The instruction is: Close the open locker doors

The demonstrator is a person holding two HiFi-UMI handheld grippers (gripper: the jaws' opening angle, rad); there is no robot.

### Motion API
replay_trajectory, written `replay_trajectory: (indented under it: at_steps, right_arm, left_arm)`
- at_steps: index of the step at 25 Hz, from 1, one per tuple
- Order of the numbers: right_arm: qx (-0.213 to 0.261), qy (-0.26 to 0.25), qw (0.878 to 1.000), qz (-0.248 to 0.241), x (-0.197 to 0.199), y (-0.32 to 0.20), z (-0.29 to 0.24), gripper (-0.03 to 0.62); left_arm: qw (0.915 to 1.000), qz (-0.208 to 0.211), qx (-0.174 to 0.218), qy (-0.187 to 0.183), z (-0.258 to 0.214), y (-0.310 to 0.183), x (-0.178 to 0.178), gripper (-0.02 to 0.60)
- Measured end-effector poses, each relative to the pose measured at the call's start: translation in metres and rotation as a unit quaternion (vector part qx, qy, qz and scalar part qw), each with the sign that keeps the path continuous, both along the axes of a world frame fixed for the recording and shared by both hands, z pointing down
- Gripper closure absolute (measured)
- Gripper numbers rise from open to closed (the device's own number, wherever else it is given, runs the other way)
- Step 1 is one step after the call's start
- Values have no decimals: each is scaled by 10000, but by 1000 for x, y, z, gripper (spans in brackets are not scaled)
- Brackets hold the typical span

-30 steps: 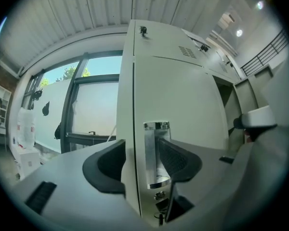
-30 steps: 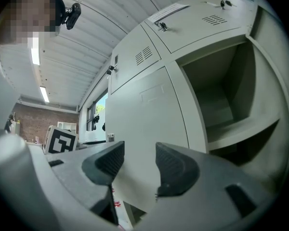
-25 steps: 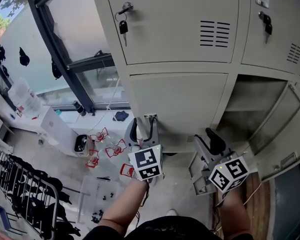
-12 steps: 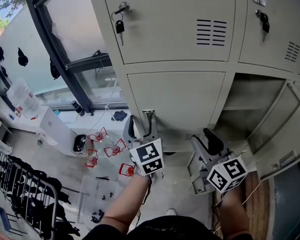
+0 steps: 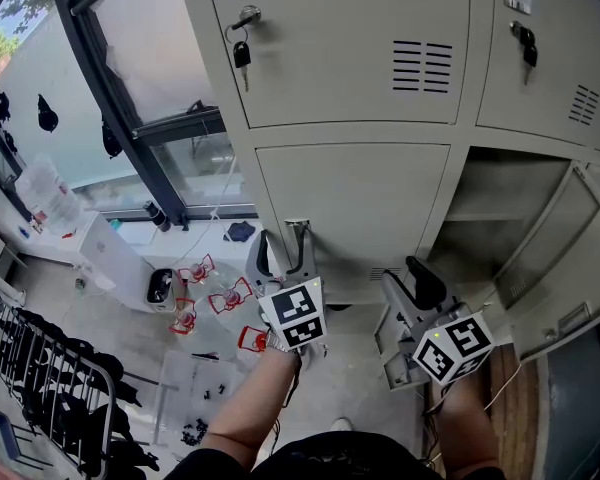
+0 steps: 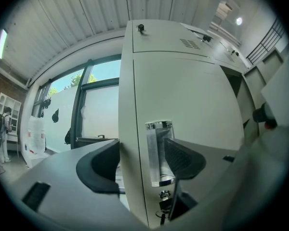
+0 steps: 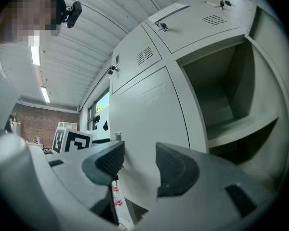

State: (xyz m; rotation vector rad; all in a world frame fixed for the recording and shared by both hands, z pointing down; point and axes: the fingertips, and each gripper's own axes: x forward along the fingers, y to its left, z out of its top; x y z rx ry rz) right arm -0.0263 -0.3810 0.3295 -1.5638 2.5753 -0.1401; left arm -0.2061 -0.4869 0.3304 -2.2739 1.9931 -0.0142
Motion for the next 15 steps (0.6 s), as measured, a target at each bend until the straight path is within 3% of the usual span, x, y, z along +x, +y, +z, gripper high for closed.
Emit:
replay_trajectory:
  at_steps: [9, 15]
  right_arm:
    - [41, 12, 10000, 33, 6, 7, -4, 390]
    - [104, -36, 9997, 202, 23, 14, -10, 390]
  left_arm:
    - [9996, 263, 93, -8, -6, 20, 8, 279]
    - [9944, 1027, 228, 90, -26, 51, 46, 279]
